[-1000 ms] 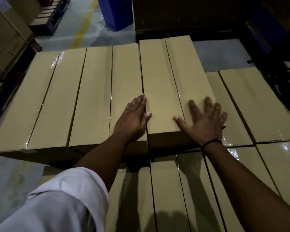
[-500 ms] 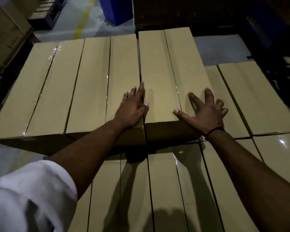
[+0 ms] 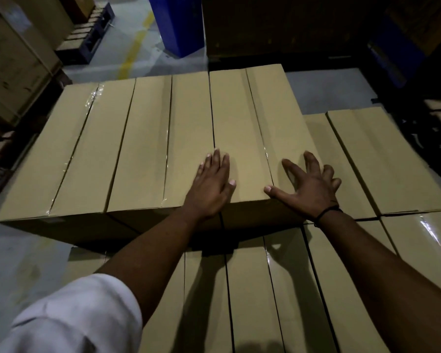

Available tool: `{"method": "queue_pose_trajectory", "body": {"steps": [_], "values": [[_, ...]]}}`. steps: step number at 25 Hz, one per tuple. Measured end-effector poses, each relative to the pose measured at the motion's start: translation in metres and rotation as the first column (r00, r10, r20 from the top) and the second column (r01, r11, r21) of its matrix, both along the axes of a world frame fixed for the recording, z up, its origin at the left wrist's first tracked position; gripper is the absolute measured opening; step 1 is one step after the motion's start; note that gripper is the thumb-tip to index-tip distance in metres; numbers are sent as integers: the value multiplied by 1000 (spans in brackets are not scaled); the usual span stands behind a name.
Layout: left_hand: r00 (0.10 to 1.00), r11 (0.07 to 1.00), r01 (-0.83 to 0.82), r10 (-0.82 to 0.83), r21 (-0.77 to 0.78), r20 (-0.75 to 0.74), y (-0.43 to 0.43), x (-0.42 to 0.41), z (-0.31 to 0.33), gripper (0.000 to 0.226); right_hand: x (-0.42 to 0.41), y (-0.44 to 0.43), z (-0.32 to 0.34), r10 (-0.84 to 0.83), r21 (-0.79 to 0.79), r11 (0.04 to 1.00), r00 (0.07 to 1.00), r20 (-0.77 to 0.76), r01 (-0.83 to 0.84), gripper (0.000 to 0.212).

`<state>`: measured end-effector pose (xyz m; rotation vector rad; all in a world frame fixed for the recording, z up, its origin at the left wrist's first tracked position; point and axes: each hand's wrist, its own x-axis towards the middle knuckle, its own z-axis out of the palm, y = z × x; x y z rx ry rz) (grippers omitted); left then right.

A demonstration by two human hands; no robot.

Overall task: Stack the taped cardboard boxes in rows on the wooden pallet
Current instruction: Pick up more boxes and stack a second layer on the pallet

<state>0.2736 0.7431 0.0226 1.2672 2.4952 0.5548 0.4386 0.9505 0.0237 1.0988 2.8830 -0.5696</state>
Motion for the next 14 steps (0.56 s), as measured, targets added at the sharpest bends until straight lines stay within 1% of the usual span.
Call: {"method": "queue_pose_trajectory", "body": {"steps": [3, 5, 8, 10, 12, 14], "values": [[995, 998, 1, -7, -66, -97, 1, 0, -11, 76, -1, -2, 0, -4, 14, 1000, 999, 35, 4, 101], [992, 998, -10, 2, -66, -128, 3, -1, -12, 75, -1, -2, 0, 6, 33, 999, 999, 52, -7, 102], [984, 995, -40, 22, -95, -177, 5, 4, -15, 70, -1, -2, -2, 49, 83, 995, 988, 149, -62, 101], [980, 986, -53, 20, -158, -200, 4, 8, -10, 67, 0, -5, -2, 82, 70, 993, 973, 217, -99, 97], [977, 959, -71, 12, -274, -214, 10, 11, 1, 68, 4, -17, 3, 83, 26, 995, 960, 269, -94, 94], [982, 919, -101, 32, -381, -184, 14, 17, 28, 67, 18, -50, 18, 118, -12, 993, 944, 307, -120, 90]]}}
